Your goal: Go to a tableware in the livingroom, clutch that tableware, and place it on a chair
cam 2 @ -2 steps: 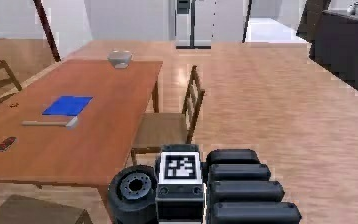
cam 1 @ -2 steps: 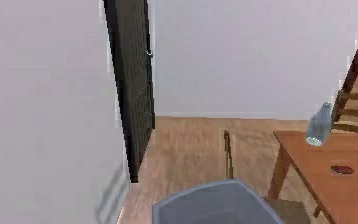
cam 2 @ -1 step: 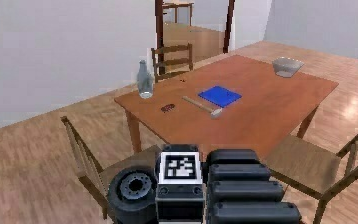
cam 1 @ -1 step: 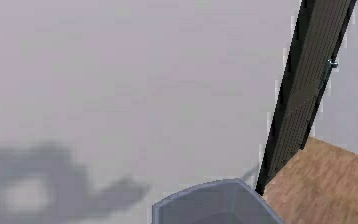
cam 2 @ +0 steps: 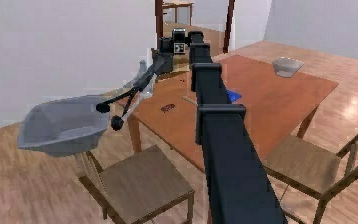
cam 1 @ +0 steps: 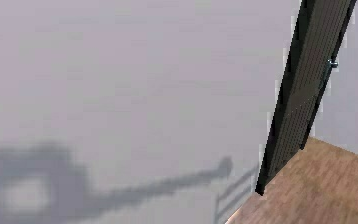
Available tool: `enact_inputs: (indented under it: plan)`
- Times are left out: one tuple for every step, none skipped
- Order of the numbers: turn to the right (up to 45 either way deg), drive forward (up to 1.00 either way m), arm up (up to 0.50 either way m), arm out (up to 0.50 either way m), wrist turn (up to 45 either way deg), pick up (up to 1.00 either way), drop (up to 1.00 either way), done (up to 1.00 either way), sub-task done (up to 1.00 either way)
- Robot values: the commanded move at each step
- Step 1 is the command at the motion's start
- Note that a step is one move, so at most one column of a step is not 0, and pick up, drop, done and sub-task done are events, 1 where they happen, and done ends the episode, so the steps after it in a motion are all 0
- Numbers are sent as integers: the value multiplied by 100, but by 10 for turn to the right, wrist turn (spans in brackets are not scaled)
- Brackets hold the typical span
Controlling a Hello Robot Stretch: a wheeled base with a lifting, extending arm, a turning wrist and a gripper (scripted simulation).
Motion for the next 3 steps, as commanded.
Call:
enact_inputs:
  plan:
    - [0, 0, 0, 0, 450, 0, 0, 0, 0]
    - [0, 0, 0, 0, 450, 0, 0, 0, 0]
    - [0, 0, -32, 0, 0, 0, 0, 0, 0]
